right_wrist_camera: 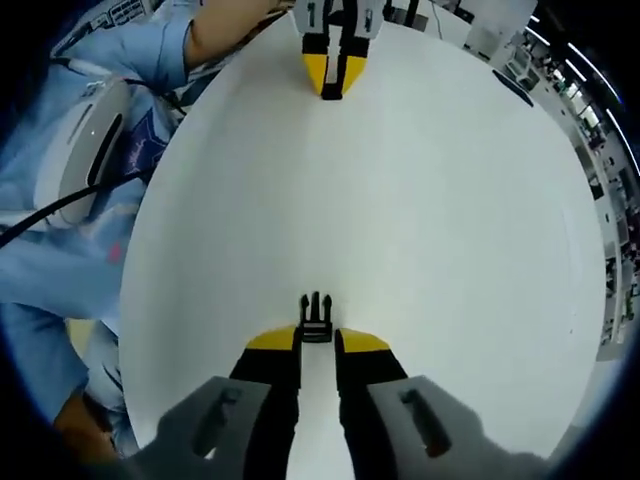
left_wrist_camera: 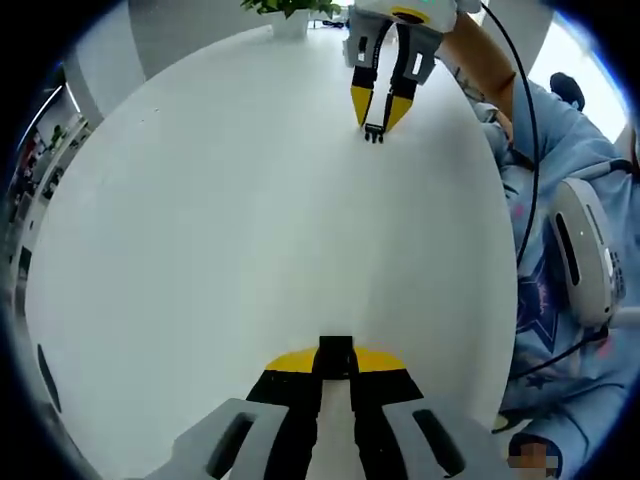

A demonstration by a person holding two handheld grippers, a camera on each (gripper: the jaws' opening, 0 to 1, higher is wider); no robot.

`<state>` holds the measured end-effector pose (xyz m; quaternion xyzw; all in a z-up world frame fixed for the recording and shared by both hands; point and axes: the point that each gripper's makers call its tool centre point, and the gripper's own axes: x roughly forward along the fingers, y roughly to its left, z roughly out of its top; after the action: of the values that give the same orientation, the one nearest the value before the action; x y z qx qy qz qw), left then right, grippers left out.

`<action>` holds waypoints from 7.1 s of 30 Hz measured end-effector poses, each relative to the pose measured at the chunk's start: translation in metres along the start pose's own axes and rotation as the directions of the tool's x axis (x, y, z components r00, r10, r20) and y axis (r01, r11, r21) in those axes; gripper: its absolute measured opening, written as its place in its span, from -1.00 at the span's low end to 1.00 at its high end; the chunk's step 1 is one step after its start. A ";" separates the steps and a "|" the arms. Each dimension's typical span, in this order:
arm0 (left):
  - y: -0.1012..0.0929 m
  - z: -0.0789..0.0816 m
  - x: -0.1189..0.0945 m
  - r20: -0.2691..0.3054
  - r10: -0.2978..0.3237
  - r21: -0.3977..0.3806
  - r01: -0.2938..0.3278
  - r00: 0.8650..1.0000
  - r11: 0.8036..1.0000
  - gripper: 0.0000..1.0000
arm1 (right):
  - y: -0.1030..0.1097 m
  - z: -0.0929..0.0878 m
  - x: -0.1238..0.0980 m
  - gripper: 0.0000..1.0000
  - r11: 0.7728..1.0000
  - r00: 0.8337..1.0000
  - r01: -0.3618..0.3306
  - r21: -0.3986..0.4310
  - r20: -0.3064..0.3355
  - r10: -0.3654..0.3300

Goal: Snap the two parts of the plastic buckle together until the buckle closes and remains connected.

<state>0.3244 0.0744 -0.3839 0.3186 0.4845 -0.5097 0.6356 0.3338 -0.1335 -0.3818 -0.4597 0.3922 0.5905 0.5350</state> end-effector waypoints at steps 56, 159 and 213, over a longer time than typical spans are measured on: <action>-0.002 0.032 0.010 -0.010 0.001 0.159 0.000 1.000 0.987 -0.81 | -0.002 0.012 0.003 -0.77 0.999 1.000 0.012 0.030 -0.018 -0.011; -0.025 0.107 0.038 0.222 -0.070 0.203 0.024 0.973 0.979 -0.79 | -0.014 0.061 0.017 -0.78 0.996 0.983 0.071 0.059 0.164 -0.080; -0.024 0.111 0.040 0.264 -0.084 0.249 0.016 0.961 0.968 -0.66 | -0.014 0.065 0.020 -0.78 0.996 0.983 0.083 0.029 0.163 -0.087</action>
<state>0.3336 -0.0453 -0.3830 0.3091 0.3338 -0.6204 0.6389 0.3392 -0.0648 -0.3833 -0.4197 0.3332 0.5987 0.5953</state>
